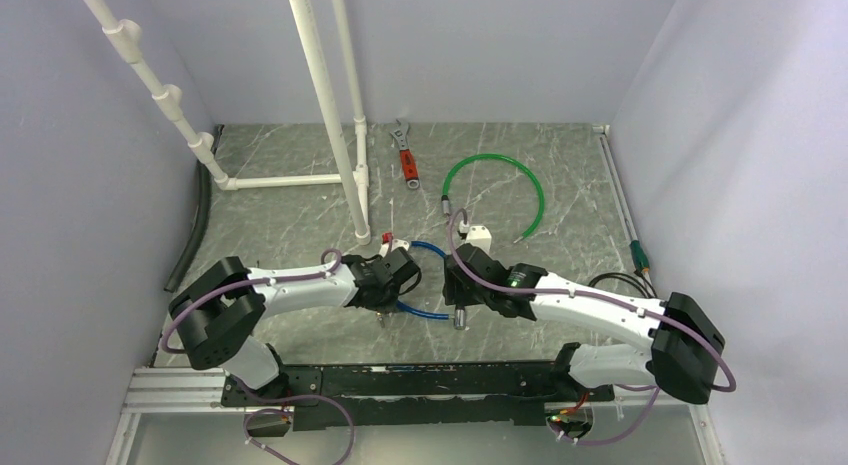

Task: Unlock with the key

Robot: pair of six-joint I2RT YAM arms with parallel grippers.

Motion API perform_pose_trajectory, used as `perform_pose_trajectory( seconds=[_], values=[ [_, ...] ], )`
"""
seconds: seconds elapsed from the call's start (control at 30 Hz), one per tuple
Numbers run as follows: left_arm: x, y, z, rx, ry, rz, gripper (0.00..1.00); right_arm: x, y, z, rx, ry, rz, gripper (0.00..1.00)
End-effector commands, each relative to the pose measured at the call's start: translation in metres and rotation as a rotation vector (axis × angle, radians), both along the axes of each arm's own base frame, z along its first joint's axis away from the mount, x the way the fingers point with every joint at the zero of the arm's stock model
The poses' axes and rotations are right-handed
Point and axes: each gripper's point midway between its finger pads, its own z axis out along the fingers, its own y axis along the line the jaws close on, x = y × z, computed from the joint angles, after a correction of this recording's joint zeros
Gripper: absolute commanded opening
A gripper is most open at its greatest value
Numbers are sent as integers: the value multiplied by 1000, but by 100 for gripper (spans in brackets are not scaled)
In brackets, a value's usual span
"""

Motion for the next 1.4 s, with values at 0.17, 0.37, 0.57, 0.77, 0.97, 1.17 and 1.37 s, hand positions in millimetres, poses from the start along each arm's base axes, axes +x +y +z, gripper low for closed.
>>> perform_pose_trajectory(
  seconds=[0.17, 0.37, 0.57, 0.77, 0.97, 1.17, 1.37],
  values=[
    [-13, -6, 34, -117, -13, -19, 0, 8, 4, 31, 104, -92, -15, 49],
    [-15, -3, 58, -175, -49, -26, 0, 10, 6, 41, 136, -118, -9, 48],
    [-27, -2, 58, -199, -30, -84, 25, 4, 14, 38, 171, -100, 32, 49],
    [-36, 12, 55, -148, -23, -58, 38, -24, 66, 36, 304, -39, 304, 53],
    [-34, 47, 107, -118, -128, -14, 50, -35, 94, 15, 181, 5, 312, 57],
    [-33, 65, 168, -170, -236, -25, 61, -40, 120, -2, 195, 97, 227, 64],
    [-29, 84, 184, -165, -327, -9, 66, -49, 137, -18, 133, 126, 263, 62]
  ],
)
